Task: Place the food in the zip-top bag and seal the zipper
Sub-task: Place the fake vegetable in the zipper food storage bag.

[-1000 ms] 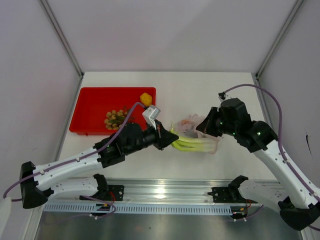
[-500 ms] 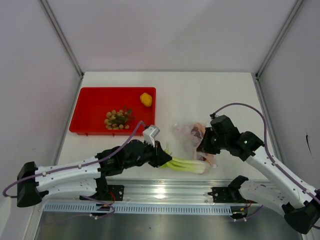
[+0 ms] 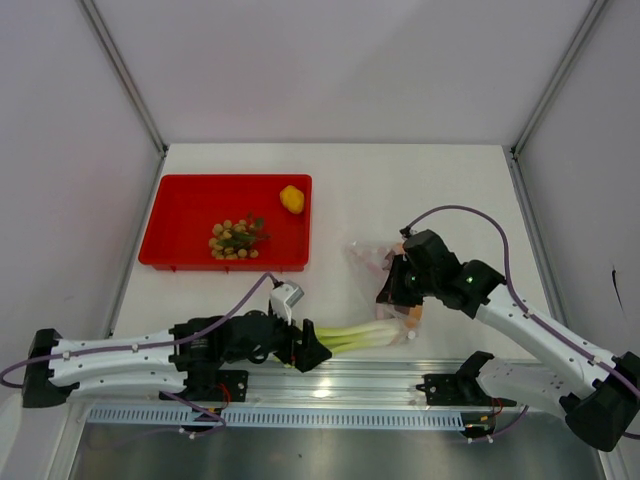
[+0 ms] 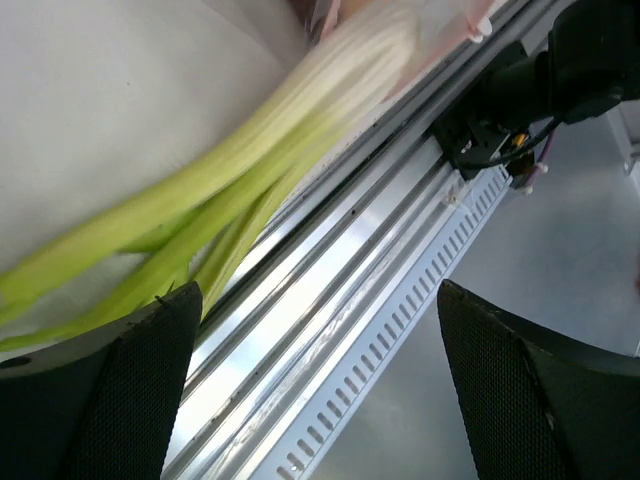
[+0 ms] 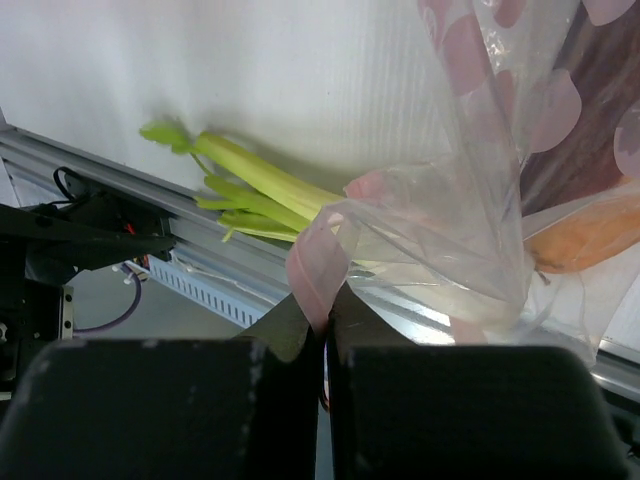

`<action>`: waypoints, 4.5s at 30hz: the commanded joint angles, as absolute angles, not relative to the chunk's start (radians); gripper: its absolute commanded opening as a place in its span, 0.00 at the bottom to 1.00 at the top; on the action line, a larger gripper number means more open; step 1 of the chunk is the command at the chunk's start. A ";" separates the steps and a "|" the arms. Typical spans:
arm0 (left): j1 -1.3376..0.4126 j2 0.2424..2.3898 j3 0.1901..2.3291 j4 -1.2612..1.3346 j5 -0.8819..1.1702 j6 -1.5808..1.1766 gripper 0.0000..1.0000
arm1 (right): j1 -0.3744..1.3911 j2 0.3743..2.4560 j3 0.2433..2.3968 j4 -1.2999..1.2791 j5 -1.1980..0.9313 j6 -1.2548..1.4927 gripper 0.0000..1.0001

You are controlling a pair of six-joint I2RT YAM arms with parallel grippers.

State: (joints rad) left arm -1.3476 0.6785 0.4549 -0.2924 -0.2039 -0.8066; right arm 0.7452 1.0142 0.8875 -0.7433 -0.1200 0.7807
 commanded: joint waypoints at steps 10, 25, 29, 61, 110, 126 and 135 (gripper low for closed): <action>-1.379 0.842 0.620 -0.243 -0.252 -0.393 0.99 | 0.752 0.994 0.914 -0.727 -0.169 0.707 0.00; -1.325 1.256 0.543 0.264 -0.166 -0.106 0.99 | 0.749 0.962 0.939 -0.736 -0.181 0.681 0.00; -1.302 1.336 0.561 0.249 -0.160 -0.089 0.99 | 0.746 0.956 0.940 -0.739 -0.179 0.678 0.00; -1.272 1.286 0.607 -0.168 -0.107 -0.406 0.01 | 0.709 1.080 1.052 -0.658 -0.158 0.626 0.00; -1.092 1.189 0.950 -0.529 0.034 -1.112 0.00 | 0.880 1.080 1.028 -0.495 0.198 0.638 0.00; -1.042 1.307 1.066 -0.491 0.055 -1.356 0.01 | 0.896 1.120 1.023 -0.494 0.258 0.629 0.00; -1.014 1.370 1.118 -0.497 -0.083 -1.457 0.01 | 0.896 1.124 1.032 -0.505 0.219 0.637 0.00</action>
